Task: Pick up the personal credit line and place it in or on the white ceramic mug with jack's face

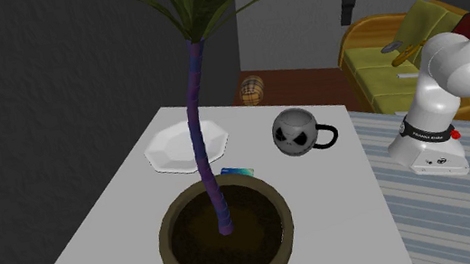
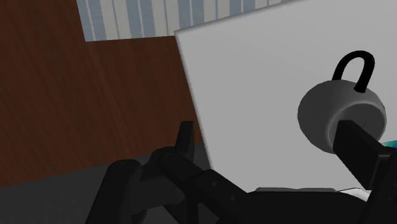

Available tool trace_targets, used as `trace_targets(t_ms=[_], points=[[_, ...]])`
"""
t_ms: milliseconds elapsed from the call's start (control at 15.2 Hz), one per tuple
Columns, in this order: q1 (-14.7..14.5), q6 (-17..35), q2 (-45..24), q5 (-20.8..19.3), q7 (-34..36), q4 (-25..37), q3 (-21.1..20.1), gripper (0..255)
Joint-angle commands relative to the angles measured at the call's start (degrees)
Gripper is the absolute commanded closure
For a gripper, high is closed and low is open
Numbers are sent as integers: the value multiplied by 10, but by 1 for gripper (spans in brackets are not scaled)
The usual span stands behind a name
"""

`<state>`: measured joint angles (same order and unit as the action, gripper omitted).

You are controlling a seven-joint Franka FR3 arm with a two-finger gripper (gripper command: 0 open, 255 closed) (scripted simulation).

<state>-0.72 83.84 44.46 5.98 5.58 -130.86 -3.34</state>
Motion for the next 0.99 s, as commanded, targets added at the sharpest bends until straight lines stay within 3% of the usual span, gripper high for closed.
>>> trace_targets(t_ms=[0, 924], points=[[0, 0, 0, 0, 0, 0, 0, 0], [-40, 176, -213, 42, 81, 25, -124, 0]])
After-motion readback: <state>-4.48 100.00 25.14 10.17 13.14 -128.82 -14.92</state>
